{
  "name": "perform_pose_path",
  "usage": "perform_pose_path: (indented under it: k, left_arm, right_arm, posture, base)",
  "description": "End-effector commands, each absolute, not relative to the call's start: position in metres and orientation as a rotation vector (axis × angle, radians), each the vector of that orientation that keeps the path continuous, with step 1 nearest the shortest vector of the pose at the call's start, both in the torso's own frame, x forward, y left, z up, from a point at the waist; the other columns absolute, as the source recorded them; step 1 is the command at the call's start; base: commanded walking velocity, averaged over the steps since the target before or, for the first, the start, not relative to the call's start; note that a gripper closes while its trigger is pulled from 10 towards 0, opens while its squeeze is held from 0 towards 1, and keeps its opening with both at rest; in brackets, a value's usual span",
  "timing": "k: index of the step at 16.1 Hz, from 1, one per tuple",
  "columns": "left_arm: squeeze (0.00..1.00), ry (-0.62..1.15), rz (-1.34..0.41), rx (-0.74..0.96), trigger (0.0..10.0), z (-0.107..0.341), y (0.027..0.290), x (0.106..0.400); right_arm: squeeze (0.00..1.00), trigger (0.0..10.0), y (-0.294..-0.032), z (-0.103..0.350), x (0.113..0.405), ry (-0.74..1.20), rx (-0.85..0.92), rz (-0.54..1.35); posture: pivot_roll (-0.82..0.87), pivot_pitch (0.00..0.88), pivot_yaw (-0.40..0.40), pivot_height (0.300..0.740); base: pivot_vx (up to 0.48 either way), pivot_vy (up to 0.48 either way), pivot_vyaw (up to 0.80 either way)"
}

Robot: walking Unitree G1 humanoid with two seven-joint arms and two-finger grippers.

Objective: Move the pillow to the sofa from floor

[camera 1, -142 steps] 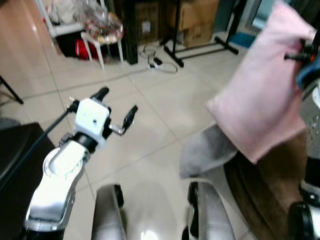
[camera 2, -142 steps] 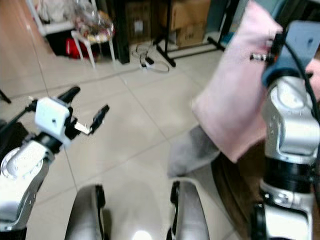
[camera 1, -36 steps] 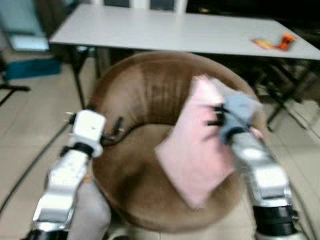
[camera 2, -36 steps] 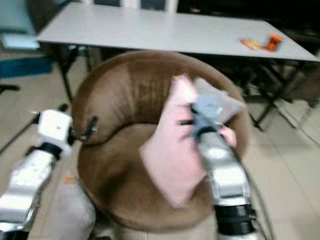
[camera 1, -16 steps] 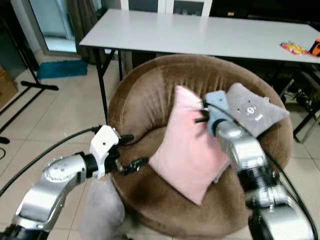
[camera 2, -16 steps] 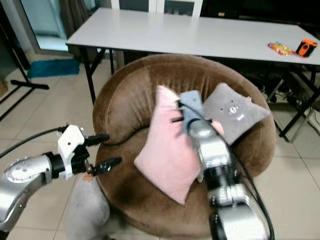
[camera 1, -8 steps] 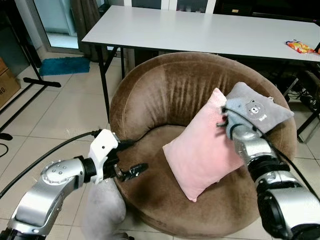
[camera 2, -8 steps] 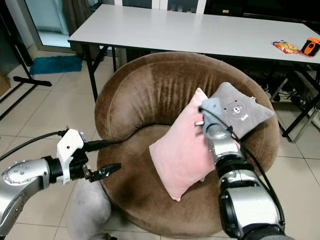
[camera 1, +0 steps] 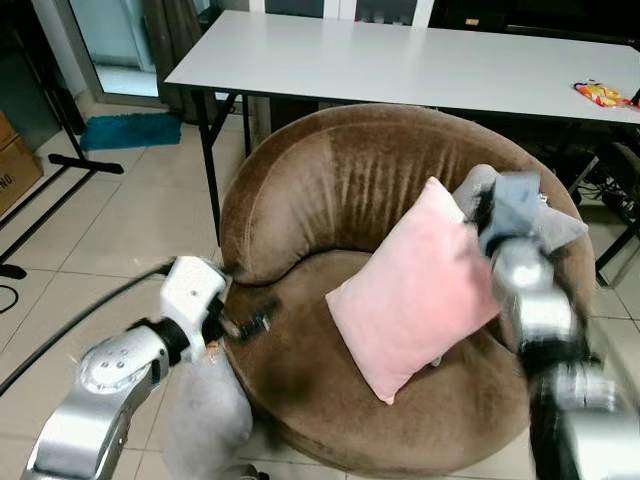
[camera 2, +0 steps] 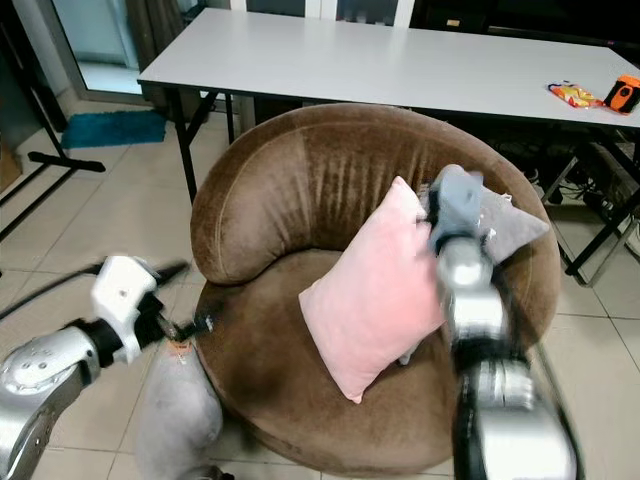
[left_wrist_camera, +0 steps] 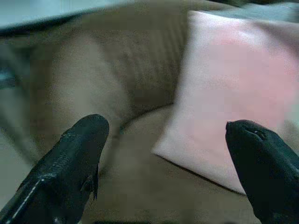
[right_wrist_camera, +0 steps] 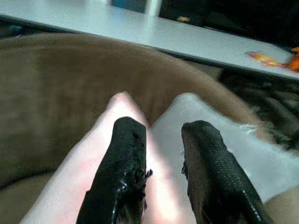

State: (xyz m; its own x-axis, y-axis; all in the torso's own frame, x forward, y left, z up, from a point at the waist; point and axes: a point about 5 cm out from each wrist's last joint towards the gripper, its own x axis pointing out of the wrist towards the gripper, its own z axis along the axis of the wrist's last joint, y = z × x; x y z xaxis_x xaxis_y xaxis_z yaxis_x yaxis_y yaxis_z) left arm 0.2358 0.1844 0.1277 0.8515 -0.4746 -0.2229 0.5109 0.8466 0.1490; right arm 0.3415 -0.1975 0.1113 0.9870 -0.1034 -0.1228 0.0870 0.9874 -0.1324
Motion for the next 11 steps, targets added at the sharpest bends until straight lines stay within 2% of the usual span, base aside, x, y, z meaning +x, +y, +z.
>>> perform_pose_path:
  k: [1, 2, 4, 7, 10, 11]
  left_arm:
    - [0.0, 0.169, -0.459, 0.229, 10.0, 0.13, 0.189, 0.236]
    - [0.0, 0.202, -0.323, 0.234, 10.0, 0.122, 0.199, 0.236]
    - [0.0, 0.204, -0.294, 0.228, 10.0, 0.119, 0.199, 0.232]
    - [0.0, 0.166, -0.232, 0.224, 10.0, 0.121, 0.199, 0.235]
    - [0.0, 0.148, -0.188, 0.24, 10.0, 0.122, 0.2, 0.238]
    - [0.0, 0.14, -0.171, 0.247, 10.0, 0.124, 0.201, 0.239]
  right_arm:
    - [0.0, 10.0, -0.188, 0.123, 0.341, 0.105, -0.11, -0.048]
    - [0.0, 10.0, -0.168, 0.117, 0.313, 0.126, -0.062, 0.002]
    - [0.0, 10.0, -0.157, 0.114, 0.296, 0.144, -0.041, 0.013]
    - [0.0, 10.0, -0.156, 0.108, 0.284, 0.196, -0.023, -0.028]
    - [0.0, 10.0, -0.146, 0.114, 0.274, 0.219, -0.02, 0.077]
    - [0.0, 10.0, -0.144, 0.114, 0.274, 0.227, -0.03, 0.108]
  posture:
    - [0.03, 0.0, -0.049, 0.74]
    - [0.03, 0.0, -0.063, 0.74]
    - [0.02, 0.0, -0.068, 0.74]
    - [0.01, 0.0, -0.064, 0.74]
    - [0.01, 0.0, -0.059, 0.74]
    - [0.01, 0.0, -0.06, 0.74]
  base:
    - [0.0, 0.0, 0.0]
    - [-0.266, 0.0, 0.0]
    - [-0.294, 0.0, 0.0]
    - [-0.191, 0.0, 0.0]
    - [0.0, 0.0, 0.0]
    - [0.0, 0.0, 0.8]
